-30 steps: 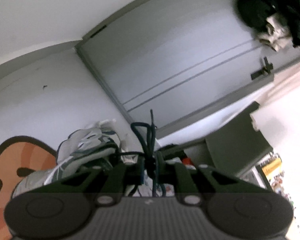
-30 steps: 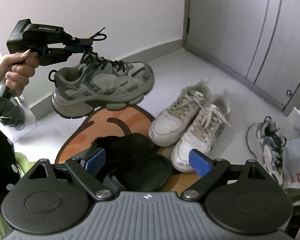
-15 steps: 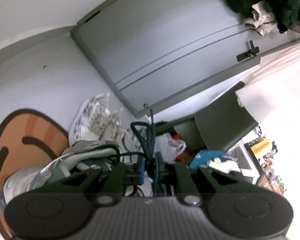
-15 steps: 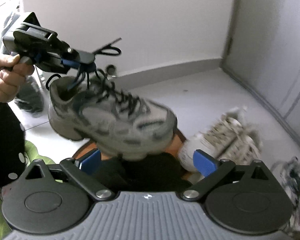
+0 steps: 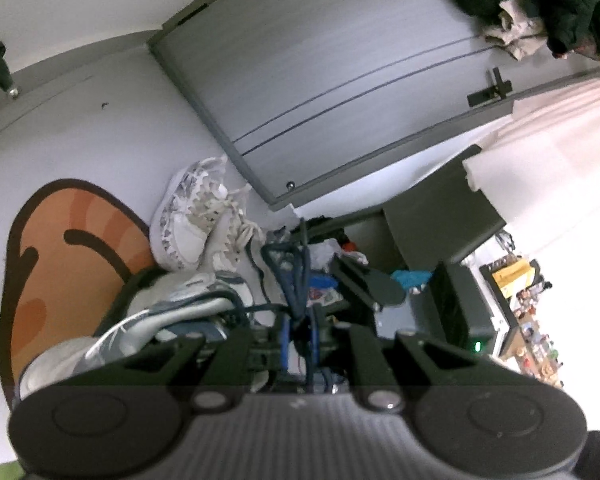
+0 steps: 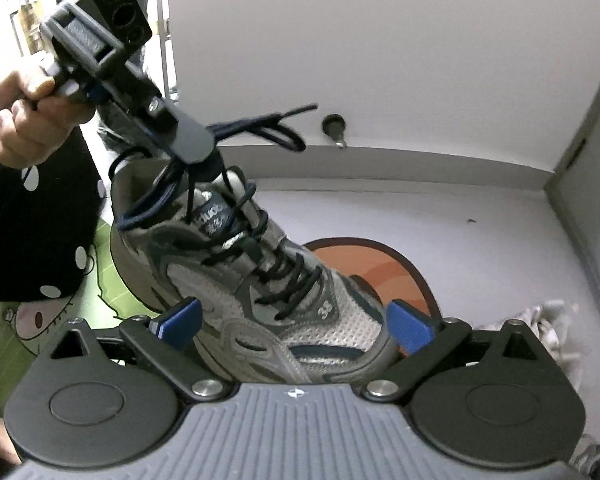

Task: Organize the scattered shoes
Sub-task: 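Hold the grey sneaker up with the left tool in front of the right tool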

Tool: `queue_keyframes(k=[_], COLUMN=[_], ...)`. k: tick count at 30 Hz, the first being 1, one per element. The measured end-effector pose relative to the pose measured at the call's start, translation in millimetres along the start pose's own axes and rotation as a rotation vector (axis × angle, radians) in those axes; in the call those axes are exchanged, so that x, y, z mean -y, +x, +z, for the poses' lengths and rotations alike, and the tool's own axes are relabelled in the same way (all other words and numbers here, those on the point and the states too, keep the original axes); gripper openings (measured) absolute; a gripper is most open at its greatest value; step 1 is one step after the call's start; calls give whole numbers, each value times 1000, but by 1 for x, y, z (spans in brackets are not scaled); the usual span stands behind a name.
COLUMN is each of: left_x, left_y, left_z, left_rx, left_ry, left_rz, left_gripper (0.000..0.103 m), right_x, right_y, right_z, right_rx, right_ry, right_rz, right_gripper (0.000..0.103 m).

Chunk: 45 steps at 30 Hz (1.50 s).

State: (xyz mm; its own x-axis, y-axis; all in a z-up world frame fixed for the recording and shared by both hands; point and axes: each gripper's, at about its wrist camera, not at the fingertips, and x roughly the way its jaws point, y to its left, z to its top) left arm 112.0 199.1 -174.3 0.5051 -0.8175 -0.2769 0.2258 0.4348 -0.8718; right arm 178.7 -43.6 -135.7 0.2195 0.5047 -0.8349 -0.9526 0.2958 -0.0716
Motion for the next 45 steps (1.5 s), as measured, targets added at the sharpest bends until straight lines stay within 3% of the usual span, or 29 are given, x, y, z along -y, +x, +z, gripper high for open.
queue_keyframes(k=[5, 11, 18, 26, 32, 36, 45], left_x=[-4, -7, -2, 5, 5, 3, -5], left_y=[-2, 1, 8, 22, 26, 29, 18], left_z=[0, 2, 0, -6, -2, 3, 14], left_rx=[-4, -30, -37, -69, -37, -17, 22], left_ry=[-2, 10, -1, 12, -13, -18, -36], left_rz=[4, -1, -40, -32, -12, 7, 67], left_gripper=[9, 9, 9, 9, 9, 9, 9], right_x=[0, 1, -9, -20, -29, -11, -21], right_y=[15, 29, 33, 37, 40, 38, 33], right_z=[6, 8, 1, -7, -13, -6, -8], right_rx=[-35, -85, -87, -89, -91, -80, -32], right_ry=[-77, -220, -270, -326, -368, -272, -165], right_rz=[95, 113, 166, 225, 270, 277, 291], right_gripper=[103, 103, 103, 103, 103, 103, 103])
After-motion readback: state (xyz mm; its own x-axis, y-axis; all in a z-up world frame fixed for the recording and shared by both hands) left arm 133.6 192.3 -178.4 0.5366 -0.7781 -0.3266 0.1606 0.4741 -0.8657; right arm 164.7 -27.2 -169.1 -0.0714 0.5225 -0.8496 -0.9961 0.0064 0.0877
